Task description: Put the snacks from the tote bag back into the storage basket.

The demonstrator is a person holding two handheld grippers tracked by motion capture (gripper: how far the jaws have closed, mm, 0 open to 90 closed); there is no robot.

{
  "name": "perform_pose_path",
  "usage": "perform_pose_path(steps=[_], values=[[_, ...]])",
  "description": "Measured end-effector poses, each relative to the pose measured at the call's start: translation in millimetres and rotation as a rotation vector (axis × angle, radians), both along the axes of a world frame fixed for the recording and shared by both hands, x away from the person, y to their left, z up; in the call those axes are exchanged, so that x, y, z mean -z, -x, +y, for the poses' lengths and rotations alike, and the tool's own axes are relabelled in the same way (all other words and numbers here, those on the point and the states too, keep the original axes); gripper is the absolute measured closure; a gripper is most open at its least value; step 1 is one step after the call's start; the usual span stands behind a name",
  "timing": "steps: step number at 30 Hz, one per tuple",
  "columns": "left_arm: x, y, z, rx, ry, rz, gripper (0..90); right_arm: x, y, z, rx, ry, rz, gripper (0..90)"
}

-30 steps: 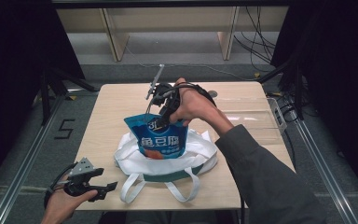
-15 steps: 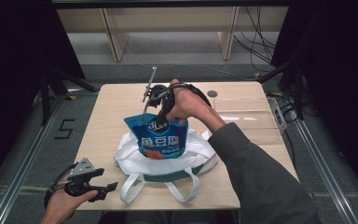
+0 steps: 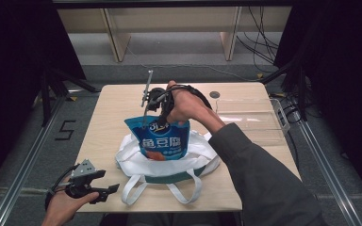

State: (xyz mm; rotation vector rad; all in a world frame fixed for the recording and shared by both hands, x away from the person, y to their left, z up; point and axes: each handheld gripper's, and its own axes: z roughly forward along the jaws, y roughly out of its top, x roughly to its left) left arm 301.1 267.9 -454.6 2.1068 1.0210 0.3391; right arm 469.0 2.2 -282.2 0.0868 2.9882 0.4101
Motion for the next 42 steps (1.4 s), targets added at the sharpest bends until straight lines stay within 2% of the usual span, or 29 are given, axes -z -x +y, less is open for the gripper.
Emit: perform_pose_path(steps=[1, 2, 3, 6, 10, 11, 13, 14, 15, 16, 17, 19, 20, 21, 22, 23, 24, 26, 28, 31, 32, 33, 34, 35, 38, 39, 40, 42], values=[[0.2, 0.3, -0.3, -0.004, 0.000, -0.005, 23.1, -1.1, 1.6, 1.5, 0.015, -0.003, 0.009, 90.0], [1.3, 0.4, -0.9, -0.011, 0.015, -0.009, 23.1, -2.8, 0.7, 1.7, 0.000, 0.002, -0.009, 90.0], [1.2, 0.6, -1.0, -0.020, 0.016, 0.001, 23.1, -5.1, 1.9, 2.7, 0.000, -0.004, -0.004, 90.0], [1.3, 0.5, -0.9, -0.018, 0.016, -0.001, 23.1, -17.5, 6.3, 4.7, 0.021, 0.007, -0.003, 90.0], [1.5, 0.7, -1.0, -0.020, 0.017, 0.001, 23.1, -37.1, 9.4, 4.8, 0.001, 0.008, -0.032, 90.0], [1.3, 0.7, -1.0, -0.020, 0.018, 0.001, 23.1, -41.7, 12.6, 5.0, 0.030, -0.013, -0.014, 90.0], [0.7, 0.8, -0.7, -0.017, 0.012, 0.008, 23.1, -52.4, 13.1, 3.3, 0.017, -0.010, -0.033, 90.0], [1.6, 0.8, -1.0, -0.019, 0.019, 0.000, 23.1, -58.5, 15.5, 2.6, 0.024, -0.024, -0.034, 90.0], [1.4, 0.9, -0.9, -0.019, 0.016, 0.001, 23.1, -62.2, 13.2, 1.6, -0.014, -0.022, -0.067, 90.0], [1.2, 0.9, -0.9, -0.020, 0.017, 0.002, 23.1, -66.5, 12.8, 0.2, -0.022, -0.027, -0.066, 90.0], [1.1, 0.8, -0.9, -0.013, 0.022, 0.002, 23.1, -69.8, 14.1, -0.4, -0.005, -0.047, -0.067, 90.0], [0.1, 0.9, -0.6, -0.009, 0.013, 0.012, 23.1, -77.3, 14.9, -3.5, 0.000, -0.038, -0.072, 90.0], [1.5, 1.0, -1.1, -0.014, 0.025, -0.003, 23.1, -80.3, 15.1, -5.6, 0.006, -0.040, -0.074, 90.0], [0.2, 1.0, -0.7, -0.012, 0.017, 0.012, 23.1, -82.3, 14.2, -8.3, 0.006, -0.043, -0.069, 90.0], [0.8, 1.0, -0.9, -0.015, 0.024, 0.004, 23.1, -84.4, 13.1, -11.2, 0.012, -0.039, -0.083, 90.0], [1.2, 0.9, -0.9, -0.015, 0.026, -0.003, 23.1, -86.1, 13.2, -14.3, 0.021, -0.036, -0.084, 90.0], [0.3, 0.4, 0.0, -0.006, 0.009, -0.006, 23.1, -87.4, 13.3, -17.8, 0.024, -0.034, -0.070, 90.0], [0.9, 0.3, -0.3, -0.010, 0.016, -0.012, 23.1, -89.1, 11.6, -25.5, 0.031, -0.031, -0.079, 90.0], [-0.4, 0.2, 0.4, 0.001, 0.013, 0.004, 23.1, -90.3, 10.7, -34.2, 0.053, -0.024, -0.085, 90.0], [-0.3, -0.2, 1.3, -0.003, 0.010, 0.001, 23.1, -93.4, 9.2, -49.1, 0.084, -0.017, -0.087, 90.0], [-0.3, -0.3, 1.4, -0.002, 0.008, 0.002, 23.1, -94.6, 6.2, -55.3, 0.060, -0.007, -0.100, 90.0], [-0.1, -0.5, 1.3, -0.007, 0.003, 0.002, 23.1, -96.4, 6.5, -62.0, 0.082, -0.004, -0.102, 90.0], [-1.1, -1.2, 3.6, 0.025, -0.027, 0.007, 23.1, -97.5, 6.2, -66.0, 0.082, -0.004, -0.105, 90.0], [0.9, -0.3, -0.2, -0.005, 0.023, 0.001, 23.1, -99.0, 5.4, -73.1, 0.095, -0.003, -0.109, 90.0], [0.3, -0.9, 1.3, -0.003, -0.004, 0.005, 23.1, -103.1, 2.6, -89.6, 0.120, -0.003, -0.118, 90.0], [-0.5, -1.2, 3.0, 0.018, -0.020, 0.009, 23.1, -104.1, 3.0, -95.4, 0.151, 0.000, -0.114, 90.0], [-0.6, -1.1, 3.0, 0.014, -0.023, 0.010, 23.1, -105.0, 1.0, -101.5, 0.148, -0.004, -0.114, 90.0], [-0.8, -1.3, 3.5, 0.014, -0.030, 0.004, 23.1, -106.4, -1.6, -113.3, 0.187, -0.003, -0.119, 90.0]])
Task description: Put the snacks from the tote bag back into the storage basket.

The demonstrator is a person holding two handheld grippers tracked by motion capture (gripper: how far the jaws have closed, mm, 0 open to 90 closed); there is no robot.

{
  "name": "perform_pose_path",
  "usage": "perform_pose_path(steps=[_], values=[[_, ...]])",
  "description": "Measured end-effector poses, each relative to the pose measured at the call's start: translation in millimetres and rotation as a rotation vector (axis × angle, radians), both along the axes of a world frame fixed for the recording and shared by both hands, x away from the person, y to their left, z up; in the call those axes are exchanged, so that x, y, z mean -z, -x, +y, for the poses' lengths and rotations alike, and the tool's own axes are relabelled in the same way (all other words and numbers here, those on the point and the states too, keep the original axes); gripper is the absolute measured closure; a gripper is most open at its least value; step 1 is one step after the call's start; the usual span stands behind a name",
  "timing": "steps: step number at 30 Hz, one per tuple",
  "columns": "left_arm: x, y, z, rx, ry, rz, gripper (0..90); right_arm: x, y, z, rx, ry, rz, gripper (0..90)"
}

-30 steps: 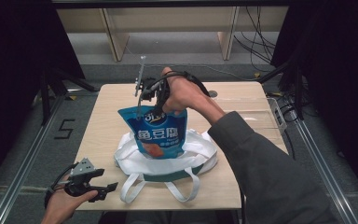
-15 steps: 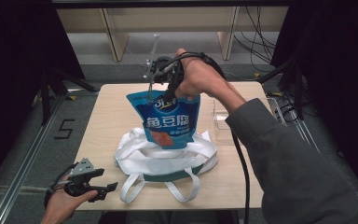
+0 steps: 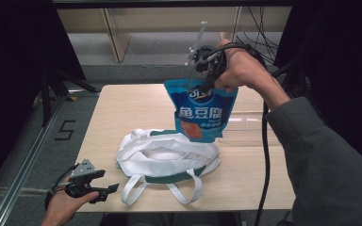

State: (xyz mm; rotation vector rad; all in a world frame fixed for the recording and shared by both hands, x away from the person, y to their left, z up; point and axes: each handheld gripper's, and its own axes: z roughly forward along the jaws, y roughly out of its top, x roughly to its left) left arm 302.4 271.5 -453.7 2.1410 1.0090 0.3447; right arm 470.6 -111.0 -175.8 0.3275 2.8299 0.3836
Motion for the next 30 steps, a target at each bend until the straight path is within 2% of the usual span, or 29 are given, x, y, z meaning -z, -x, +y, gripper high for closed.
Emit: perform_pose_path(steps=[1, 4, 8, 13, 26, 28, 29, 30], values=[[1.1, 0.5, -0.7, -0.014, 0.014, 0.002, 23.1, -0.4, -1.3, -5.6, 0.006, -0.003, 0.007, 90.0], [1.0, -0.3, -0.1, -0.006, 0.006, -0.004, 23.1, -0.4, -6.0, -21.1, 0.022, 0.002, 0.003, 90.0], [0.4, -1.2, 1.3, 0.004, -0.011, 0.009, 23.1, 1.0, -10.1, -38.5, 0.079, -0.006, 0.006, 90.0], [1.1, -1.5, 1.1, -0.004, 0.005, 0.007, 23.1, 0.8, -13.3, -55.3, 0.130, -0.017, 0.018, 90.0], [1.4, -1.6, 0.9, -0.003, 0.006, 0.006, 23.1, -1.2, -28.5, -88.7, 0.174, -0.016, 0.001, 90.0], [1.2, -1.6, 1.0, -0.005, 0.000, 0.008, 23.1, -1.4, -30.0, -93.0, 0.203, -0.019, 0.006, 90.0], [1.1, -1.8, 1.0, -0.005, -0.001, 0.010, 23.1, -1.9, -32.9, -95.7, 0.191, -0.017, -0.006, 90.0], [1.2, -1.7, 0.8, -0.007, 0.002, 0.011, 23.1, -2.1, -34.6, -98.3, 0.193, -0.024, 0.003, 90.0]])
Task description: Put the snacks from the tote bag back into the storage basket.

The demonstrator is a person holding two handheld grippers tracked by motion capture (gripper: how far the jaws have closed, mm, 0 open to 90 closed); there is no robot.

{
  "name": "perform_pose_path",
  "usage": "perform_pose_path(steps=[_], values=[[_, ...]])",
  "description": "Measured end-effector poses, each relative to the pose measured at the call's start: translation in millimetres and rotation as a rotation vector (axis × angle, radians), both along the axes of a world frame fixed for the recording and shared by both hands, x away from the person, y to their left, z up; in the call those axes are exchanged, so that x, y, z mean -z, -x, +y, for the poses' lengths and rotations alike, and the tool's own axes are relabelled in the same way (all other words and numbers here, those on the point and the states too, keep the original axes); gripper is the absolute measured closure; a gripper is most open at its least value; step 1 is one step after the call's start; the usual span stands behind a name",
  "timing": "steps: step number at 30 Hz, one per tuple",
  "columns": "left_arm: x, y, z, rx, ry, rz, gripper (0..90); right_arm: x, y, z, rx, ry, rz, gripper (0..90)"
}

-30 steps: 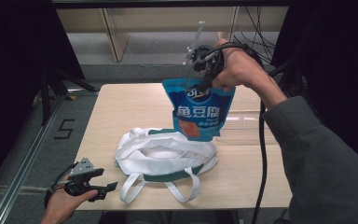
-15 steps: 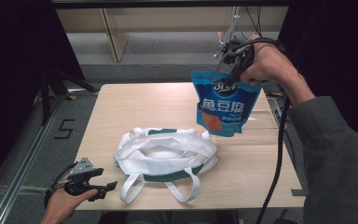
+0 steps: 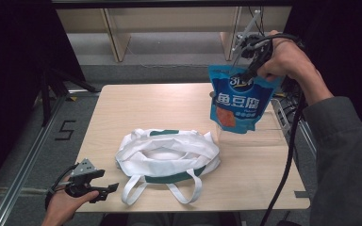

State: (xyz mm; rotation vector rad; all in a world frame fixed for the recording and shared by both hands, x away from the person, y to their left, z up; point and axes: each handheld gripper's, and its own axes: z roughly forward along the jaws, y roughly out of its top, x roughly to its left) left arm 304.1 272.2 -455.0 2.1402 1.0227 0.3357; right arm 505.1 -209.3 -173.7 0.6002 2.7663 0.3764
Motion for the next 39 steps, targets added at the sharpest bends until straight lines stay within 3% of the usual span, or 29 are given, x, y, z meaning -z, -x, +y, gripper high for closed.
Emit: perform_pose_path(steps=[7, 8, 10, 15, 24, 33, 39], values=[[0.4, -0.3, 0.0, 0.000, 0.000, 0.002, 23.1, 1.9, -9.9, -16.6, 0.049, -0.016, 0.005, 90.0], [1.6, -0.2, -0.6, -0.007, 0.007, -0.014, 23.1, 2.7, -12.6, -18.7, 0.031, -0.012, 0.002, 90.0], [1.9, 0.2, -1.2, -0.018, 0.016, -0.003, 23.1, 4.9, -15.5, -21.6, 0.038, -0.009, 0.002, 90.0], [1.2, -0.6, 0.2, -0.008, -0.001, -0.013, 23.1, 9.3, -24.8, -29.2, 0.054, -0.015, 0.010, 90.0], [1.2, -0.7, -0.1, -0.002, -0.006, 0.012, 23.1, 21.1, -39.3, -32.6, 0.071, -0.016, 0.032, 90.0], [1.2, -0.5, -1.3, 0.006, -0.008, 0.002, 23.1, 28.3, -53.1, -32.6, 0.065, -0.013, 0.029, 90.0], [1.1, 0.2, -1.8, 0.010, -0.007, 0.006, 23.1, 32.8, -60.4, -37.2, 0.103, -0.024, 0.034, 90.0]])
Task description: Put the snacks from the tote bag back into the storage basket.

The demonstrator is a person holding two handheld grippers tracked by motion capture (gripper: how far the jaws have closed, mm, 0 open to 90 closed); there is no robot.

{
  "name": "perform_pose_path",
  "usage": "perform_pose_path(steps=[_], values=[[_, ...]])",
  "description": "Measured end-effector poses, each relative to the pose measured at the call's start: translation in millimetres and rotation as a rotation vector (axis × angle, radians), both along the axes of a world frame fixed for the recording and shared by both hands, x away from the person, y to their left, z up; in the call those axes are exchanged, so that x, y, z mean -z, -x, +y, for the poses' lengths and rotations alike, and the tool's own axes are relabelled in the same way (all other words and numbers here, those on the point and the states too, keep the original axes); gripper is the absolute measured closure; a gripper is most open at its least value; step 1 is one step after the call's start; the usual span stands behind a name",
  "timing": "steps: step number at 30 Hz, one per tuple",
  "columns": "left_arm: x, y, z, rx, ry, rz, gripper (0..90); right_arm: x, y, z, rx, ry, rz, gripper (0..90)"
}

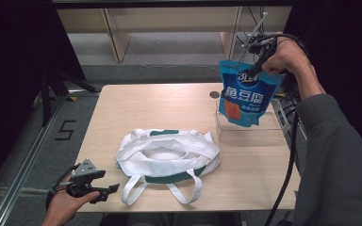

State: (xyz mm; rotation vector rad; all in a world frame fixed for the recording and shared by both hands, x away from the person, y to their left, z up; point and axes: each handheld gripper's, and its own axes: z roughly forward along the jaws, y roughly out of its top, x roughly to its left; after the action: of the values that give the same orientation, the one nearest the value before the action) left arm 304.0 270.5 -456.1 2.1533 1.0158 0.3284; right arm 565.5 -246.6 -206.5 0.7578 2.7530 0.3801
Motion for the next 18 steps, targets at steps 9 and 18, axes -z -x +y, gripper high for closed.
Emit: perform_pose_path(steps=[9, 18], values=[[0.9, -0.5, -0.9, 0.011, -0.007, 0.000, 23.1, 20.0, -9.3, -8.9, 0.005, 0.004, 0.008, 90.0], [1.2, -0.2, -1.2, 0.008, -0.005, 0.002, 23.1, 42.6, -10.5, -11.3, 0.008, -0.010, 0.031, 90.0]])
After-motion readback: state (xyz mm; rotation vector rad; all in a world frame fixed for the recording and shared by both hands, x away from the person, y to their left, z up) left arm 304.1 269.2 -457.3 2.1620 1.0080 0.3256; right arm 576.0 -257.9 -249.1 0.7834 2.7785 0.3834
